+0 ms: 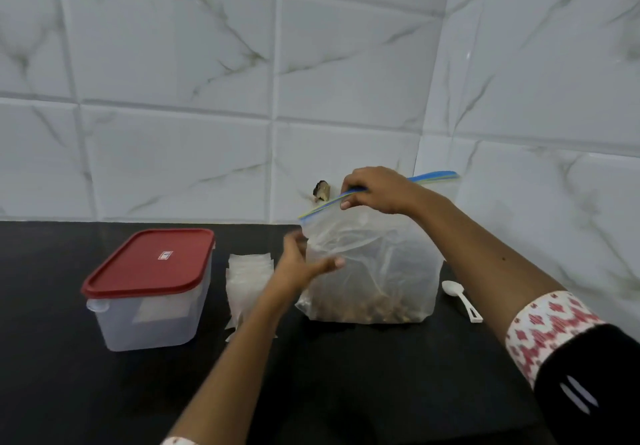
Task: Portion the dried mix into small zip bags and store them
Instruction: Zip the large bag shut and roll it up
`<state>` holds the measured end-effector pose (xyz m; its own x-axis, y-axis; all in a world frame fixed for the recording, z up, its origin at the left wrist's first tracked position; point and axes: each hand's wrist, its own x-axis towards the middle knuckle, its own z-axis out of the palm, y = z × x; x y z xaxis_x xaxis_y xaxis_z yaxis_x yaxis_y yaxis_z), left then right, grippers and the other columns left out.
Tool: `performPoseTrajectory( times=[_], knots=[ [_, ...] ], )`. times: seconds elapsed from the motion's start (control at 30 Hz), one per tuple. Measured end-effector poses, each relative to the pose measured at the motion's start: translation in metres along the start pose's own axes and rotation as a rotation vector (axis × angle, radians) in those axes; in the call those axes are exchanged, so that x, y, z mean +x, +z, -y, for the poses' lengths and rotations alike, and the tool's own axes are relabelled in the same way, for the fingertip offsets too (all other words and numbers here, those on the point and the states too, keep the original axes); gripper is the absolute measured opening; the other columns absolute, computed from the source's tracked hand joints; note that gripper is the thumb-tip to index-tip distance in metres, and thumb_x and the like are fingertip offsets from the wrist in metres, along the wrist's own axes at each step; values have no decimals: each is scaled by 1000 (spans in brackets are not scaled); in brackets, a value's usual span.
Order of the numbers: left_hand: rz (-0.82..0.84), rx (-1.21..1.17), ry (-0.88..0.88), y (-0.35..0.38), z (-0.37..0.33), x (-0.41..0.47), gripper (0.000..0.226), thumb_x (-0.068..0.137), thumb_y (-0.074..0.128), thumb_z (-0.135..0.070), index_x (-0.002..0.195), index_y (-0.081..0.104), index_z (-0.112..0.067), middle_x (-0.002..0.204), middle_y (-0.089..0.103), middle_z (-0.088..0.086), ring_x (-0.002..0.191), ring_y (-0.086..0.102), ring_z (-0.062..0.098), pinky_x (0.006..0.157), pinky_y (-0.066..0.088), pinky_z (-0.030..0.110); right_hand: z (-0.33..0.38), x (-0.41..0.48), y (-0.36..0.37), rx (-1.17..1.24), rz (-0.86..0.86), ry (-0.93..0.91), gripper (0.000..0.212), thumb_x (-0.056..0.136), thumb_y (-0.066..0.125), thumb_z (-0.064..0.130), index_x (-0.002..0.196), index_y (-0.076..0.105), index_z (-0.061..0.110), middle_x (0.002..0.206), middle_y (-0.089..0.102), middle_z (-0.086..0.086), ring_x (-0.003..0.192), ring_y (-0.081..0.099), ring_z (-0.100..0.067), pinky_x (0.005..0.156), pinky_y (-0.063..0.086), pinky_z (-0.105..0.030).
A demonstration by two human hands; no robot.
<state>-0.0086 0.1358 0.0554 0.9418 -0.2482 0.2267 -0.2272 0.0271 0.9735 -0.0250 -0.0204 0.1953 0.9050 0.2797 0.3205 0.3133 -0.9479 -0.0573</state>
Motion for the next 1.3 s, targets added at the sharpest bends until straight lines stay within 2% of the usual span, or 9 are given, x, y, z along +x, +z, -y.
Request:
performPoseTrajectory(
  times=[0.2, 0.3, 0.4, 0.63, 0.8, 0.87, 1.0, 1.17, 1.3],
  knots=[
    [-145, 254, -130, 22, 30, -9, 35, 74, 76, -10, 106, 61, -8, 102, 67, 8, 88, 58, 17, 76, 47, 26, 1, -1, -16, 265, -179, 72, 17, 84, 66, 27, 92, 66, 11, 82, 54, 7, 80, 47, -11, 68, 34, -15],
    [-187, 263, -150, 23, 27, -8, 30, 76, 76, -13, 102, 63, -6, 100, 67, 9, 84, 57, 16, 73, 45, 25, 2, 2, -23, 402, -321, 114, 17, 83, 68, 20, 91, 66, 6, 71, 51, 8, 64, 43, -4, 53, 34, -5],
    [-58, 352, -169, 19, 17, 2, 37, 74, 77, -13, 107, 63, -4, 105, 66, 8, 95, 60, 21, 81, 50, 29, -3, 3, -17, 405, -380, 140, 17, 82, 69, 22, 91, 67, 7, 74, 55, 6, 66, 45, -6, 61, 36, -14],
    [-64, -176, 207, 1, -78, 35, 19, 86, 63, -32, 86, 65, -13, 80, 69, 1, 75, 64, 13, 73, 52, 26, -17, -13, -38, 313, -121, 67, 42, 79, 72, 23, 119, 59, 19, 97, 58, 3, 90, 51, -11, 75, 39, -14],
    [-73, -124, 192, -4, -103, 45, 18, 95, 53, -17, 79, 62, -13, 47, 64, -8, 40, 54, 0, 48, 47, 14, -53, -36, -63, -207, 190, 405, 30, 79, 72, 23, 105, 61, 12, 80, 57, -1, 89, 53, -20, 72, 41, -26],
    [-132, -120, 154, -7, -104, 48, 15, 95, 53, -18, 88, 64, -10, 43, 61, -7, 35, 52, 1, 43, 46, 12, -65, -48, -70, -165, 91, 468, 22, 79, 71, 21, 97, 66, 8, 74, 56, -6, 79, 53, -22, 62, 39, -23],
    [-339, -131, 289, -6, -122, 56, 18, 93, 57, -21, 78, 66, -14, 37, 52, -14, 40, 50, -3, 53, 48, 13, -78, -60, -76, 469, -378, 341, 6, 83, 68, 23, 80, 64, 19, 75, 53, -4, 73, 46, -13, 64, 32, -23],
    [-320, 25, 334, -12, -133, 63, 17, 88, 62, -29, 76, 68, -18, 64, 63, -11, 69, 52, 6, 66, 40, 16, -81, -69, -75, 659, -342, 309, 19, 93, 52, 29, 84, 64, 16, 88, 56, -2, 87, 46, -14, 80, 33, -23],
    [-209, 71, 259, -18, -135, 68, 24, 91, 58, -30, 69, 64, -21, 46, 64, -12, 50, 42, 9, 44, 30, 17, -86, -65, -75, 353, -346, 285, 20, 92, 54, 29, 84, 66, 16, 80, 50, 6, 79, 46, -6, 67, 33, -11]
  ],
)
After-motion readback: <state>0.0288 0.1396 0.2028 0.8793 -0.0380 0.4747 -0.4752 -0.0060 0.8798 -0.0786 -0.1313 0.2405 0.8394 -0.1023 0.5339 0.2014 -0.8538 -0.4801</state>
